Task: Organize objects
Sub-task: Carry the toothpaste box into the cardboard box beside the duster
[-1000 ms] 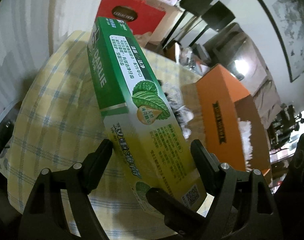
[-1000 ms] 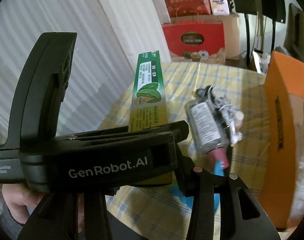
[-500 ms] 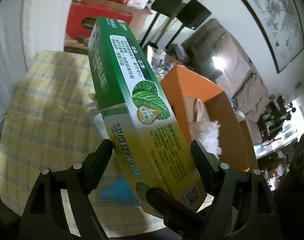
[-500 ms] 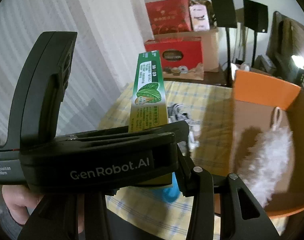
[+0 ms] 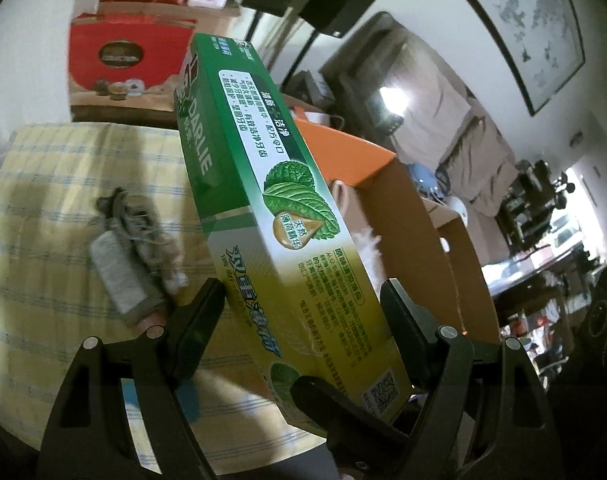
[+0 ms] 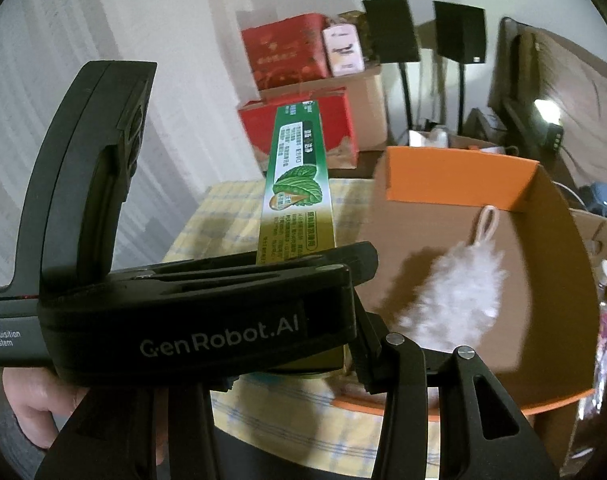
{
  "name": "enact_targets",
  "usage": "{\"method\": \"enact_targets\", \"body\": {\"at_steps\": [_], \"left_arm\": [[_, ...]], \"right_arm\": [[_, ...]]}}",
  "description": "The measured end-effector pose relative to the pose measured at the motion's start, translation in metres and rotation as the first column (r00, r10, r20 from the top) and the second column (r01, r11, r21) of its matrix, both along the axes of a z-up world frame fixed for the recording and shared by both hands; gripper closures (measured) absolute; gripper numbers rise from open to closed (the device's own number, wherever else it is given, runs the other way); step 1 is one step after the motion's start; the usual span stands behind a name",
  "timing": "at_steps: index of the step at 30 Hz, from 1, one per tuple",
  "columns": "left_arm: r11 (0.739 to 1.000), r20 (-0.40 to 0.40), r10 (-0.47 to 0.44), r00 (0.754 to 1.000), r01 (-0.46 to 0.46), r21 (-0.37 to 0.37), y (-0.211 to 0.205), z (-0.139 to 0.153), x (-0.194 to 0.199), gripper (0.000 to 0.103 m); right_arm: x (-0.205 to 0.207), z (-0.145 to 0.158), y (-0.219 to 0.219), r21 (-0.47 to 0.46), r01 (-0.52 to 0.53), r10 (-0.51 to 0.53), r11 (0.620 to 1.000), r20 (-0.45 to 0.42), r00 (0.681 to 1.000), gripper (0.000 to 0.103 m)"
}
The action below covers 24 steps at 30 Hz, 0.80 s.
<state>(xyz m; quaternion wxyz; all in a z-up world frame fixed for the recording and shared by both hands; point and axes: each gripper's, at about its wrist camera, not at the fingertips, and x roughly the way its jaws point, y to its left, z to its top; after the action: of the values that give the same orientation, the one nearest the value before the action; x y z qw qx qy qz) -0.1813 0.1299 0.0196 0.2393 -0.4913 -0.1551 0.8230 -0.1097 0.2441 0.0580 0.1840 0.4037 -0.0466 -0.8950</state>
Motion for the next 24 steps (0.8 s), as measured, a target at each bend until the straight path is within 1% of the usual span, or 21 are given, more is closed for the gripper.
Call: {"method": "enact_targets", "body": {"at_steps": [4,9,15,24], "left_arm": [[0.999,-0.003,-0.032,0.999,0.032,0.001,0.032,0.001,-0.001,0.026],[0.997,0.014,-0.078,0.997,0.077,0.017,0.069,-0.001,-0.003,0.026],[0.990,0.044,-0.139,0.989,0.138,0.018,0.112,-0.009,-0.011,0.026],[0.982,0.085,-0.190,0.978,0.188,0.031,0.156,-0.023,-0.022,0.026]], "right_arm": [[0.001,0.003,0.026,-0.003,0.045,-0.045,0.999,-0.012,0.999,0.058],[0.003,0.003,0.060,-0.005,0.104,-0.104,0.995,-0.008,0.995,0.058],[0.003,-0.004,0.099,-0.004,0.170,-0.170,0.985,0.002,0.985,0.058],[0.001,-0.017,0.144,-0.006,0.244,-0.244,0.970,0.023,0.970,0.058]]}}
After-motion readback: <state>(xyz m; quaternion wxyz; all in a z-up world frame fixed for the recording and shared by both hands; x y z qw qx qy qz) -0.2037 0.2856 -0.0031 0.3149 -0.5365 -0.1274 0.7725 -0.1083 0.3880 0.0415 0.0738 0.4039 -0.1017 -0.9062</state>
